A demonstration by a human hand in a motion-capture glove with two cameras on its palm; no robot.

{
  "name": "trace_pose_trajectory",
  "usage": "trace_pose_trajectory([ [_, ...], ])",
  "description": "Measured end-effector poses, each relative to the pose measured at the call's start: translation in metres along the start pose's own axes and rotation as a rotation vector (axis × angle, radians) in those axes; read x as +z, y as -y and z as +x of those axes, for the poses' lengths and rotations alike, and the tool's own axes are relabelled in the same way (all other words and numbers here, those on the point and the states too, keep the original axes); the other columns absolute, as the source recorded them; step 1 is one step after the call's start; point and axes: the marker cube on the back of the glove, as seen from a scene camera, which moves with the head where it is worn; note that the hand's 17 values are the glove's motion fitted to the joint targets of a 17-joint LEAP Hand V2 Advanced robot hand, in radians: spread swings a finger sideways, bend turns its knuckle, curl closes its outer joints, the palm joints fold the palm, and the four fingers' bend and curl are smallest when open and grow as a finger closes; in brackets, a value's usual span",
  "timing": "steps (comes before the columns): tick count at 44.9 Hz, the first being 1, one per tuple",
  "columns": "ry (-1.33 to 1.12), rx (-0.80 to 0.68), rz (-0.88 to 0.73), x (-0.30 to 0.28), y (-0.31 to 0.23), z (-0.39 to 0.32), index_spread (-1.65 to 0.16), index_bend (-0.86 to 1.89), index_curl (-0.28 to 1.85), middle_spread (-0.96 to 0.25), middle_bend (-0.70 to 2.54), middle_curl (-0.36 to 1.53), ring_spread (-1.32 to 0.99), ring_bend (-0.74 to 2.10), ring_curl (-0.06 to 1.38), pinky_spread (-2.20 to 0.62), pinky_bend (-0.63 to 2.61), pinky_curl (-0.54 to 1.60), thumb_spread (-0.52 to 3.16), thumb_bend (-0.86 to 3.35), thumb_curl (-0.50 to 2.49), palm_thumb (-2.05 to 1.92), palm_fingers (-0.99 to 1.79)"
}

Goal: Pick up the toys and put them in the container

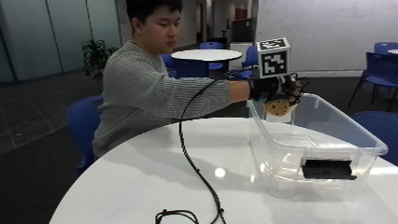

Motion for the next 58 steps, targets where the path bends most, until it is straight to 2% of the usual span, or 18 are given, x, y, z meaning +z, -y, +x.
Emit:
trace_pose_trajectory([
  [5, -0.004, 0.016, -0.083, 0.017, 0.002, 0.000, -0.45, 0.40, 0.71, -0.34, 0.64, 0.66, -0.61, 0.97, 0.63, -0.38, 1.10, 0.52, 0.76, 0.09, 0.94, 0.57, 0.49],
  [7, -0.003, 0.030, -0.132, 0.024, -0.001, 0.003, -0.46, 0.33, 0.71, -0.33, 0.61, 0.66, -0.60, 0.97, 0.63, -0.36, 1.11, 0.52, 0.79, 0.08, 0.95, 0.54, 0.38],
  [9, -0.002, 0.040, -0.169, 0.029, -0.004, 0.005, -0.44, 0.29, 0.70, -0.31, 0.56, 0.64, -0.56, 0.95, 0.63, -0.30, 1.06, 0.52, 0.88, -0.03, 0.91, 0.33, 0.16],
  [11, 0.006, 0.042, -0.189, 0.032, -0.010, 0.005, -0.43, 0.27, 0.70, -0.30, 0.46, 0.61, -0.49, 0.82, 0.62, -0.22, 1.07, 0.54, 0.99, -0.05, 0.84, 0.27, -0.14],
  [14, 0.029, 0.033, -0.187, 0.032, -0.019, 0.003, -0.44, 0.22, 0.64, -0.26, 0.33, 0.54, -0.40, 0.63, 0.55, -0.14, 0.96, 0.48, 1.07, -0.07, 0.75, 0.16, -0.34],
  [20, 0.036, -0.011, -0.172, 0.022, -0.047, 0.000, -0.42, 0.16, 0.56, -0.22, 0.19, 0.48, -0.29, 0.39, 0.45, -0.05, 0.81, 0.41, 1.16, -0.06, 0.63, 0.02, -0.28],
  [27, 0.029, -0.046, -0.155, -0.002, -0.100, 0.012, -0.41, 0.14, 0.51, -0.20, 0.14, 0.43, -0.22, 0.27, 0.40, 0.00, 0.71, 0.37, 1.22, -0.04, 0.53, -0.04, -0.22],
  [32, -0.010, -0.014, -0.116, -0.027, -0.157, 0.045, -0.40, 0.14, 0.47, -0.19, 0.13, 0.40, -0.18, 0.21, 0.39, 0.02, 0.67, 0.35, 1.25, -0.05, 0.47, -0.06, -0.20],
  [37, 0.002, -0.010, -0.064, -0.046, -0.236, 0.072, -0.39, 0.14, 0.44, -0.18, 0.13, 0.37, -0.16, 0.19, 0.38, 0.03, 0.64, 0.34, 1.26, -0.06, 0.41, -0.08, -0.18],
  [42, 0.016, 0.061, -0.007, -0.059, -0.306, 0.106, -0.40, 0.18, 0.44, -0.18, 0.14, 0.35, -0.14, 0.17, 0.36, 0.04, 0.61, 0.34, 1.27, -0.05, 0.36, -0.07, -0.14],
  [49, 0.043, 0.073, 0.010, -0.057, -0.353, 0.114, -0.40, 0.19, 0.43, -0.18, 0.15, 0.33, -0.13, 0.16, 0.34, 0.04, 0.58, 0.33, 1.31, -0.05, 0.31, -0.07, -0.11],
  [58, 0.065, -0.059, -0.016, -0.024, -0.415, 0.072, -0.40, 0.19, 0.43, -0.18, 0.15, 0.32, -0.13, 0.16, 0.32, 0.04, 0.55, 0.33, 1.33, -0.04, 0.26, -0.06, -0.10],
])
